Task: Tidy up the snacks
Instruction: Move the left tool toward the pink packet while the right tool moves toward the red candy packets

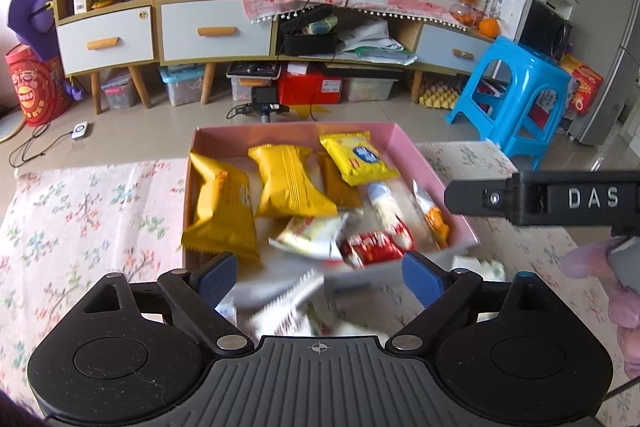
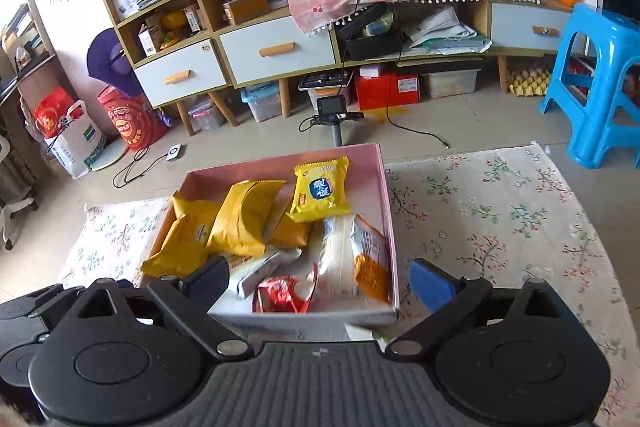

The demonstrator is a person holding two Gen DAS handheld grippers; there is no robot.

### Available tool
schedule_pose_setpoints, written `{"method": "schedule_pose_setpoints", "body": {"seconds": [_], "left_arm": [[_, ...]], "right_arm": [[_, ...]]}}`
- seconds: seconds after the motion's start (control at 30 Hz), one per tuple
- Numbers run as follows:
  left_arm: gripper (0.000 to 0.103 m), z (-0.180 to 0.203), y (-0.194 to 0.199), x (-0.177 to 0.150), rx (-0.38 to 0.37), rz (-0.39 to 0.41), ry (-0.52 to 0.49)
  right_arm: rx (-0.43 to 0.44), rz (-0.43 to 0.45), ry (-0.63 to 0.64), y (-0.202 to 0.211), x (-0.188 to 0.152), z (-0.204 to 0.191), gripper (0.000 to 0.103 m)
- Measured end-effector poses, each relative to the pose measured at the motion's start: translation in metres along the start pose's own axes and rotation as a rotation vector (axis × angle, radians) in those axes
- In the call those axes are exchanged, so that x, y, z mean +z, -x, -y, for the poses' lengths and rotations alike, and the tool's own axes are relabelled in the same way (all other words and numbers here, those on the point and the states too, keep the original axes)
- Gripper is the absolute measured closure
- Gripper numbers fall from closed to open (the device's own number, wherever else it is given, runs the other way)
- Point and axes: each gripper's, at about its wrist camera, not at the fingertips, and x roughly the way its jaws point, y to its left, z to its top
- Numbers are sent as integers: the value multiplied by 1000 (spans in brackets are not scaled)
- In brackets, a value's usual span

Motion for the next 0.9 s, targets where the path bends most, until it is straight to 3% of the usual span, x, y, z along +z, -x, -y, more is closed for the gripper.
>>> {"method": "schedule_pose_setpoints", "body": {"seconds": [0.57, 0.73, 0.9], "left_arm": [[6, -11, 48, -52, 20, 2, -2], [3, -17, 53, -76, 84, 31, -81], [3, -24, 55, -90, 92, 21, -129]], "right_arm": [[-3, -19, 39, 32, -52, -5, 11], [-26, -29, 169, 29, -73, -5, 10], [-36, -31, 232, 29, -90, -1, 10]]}}
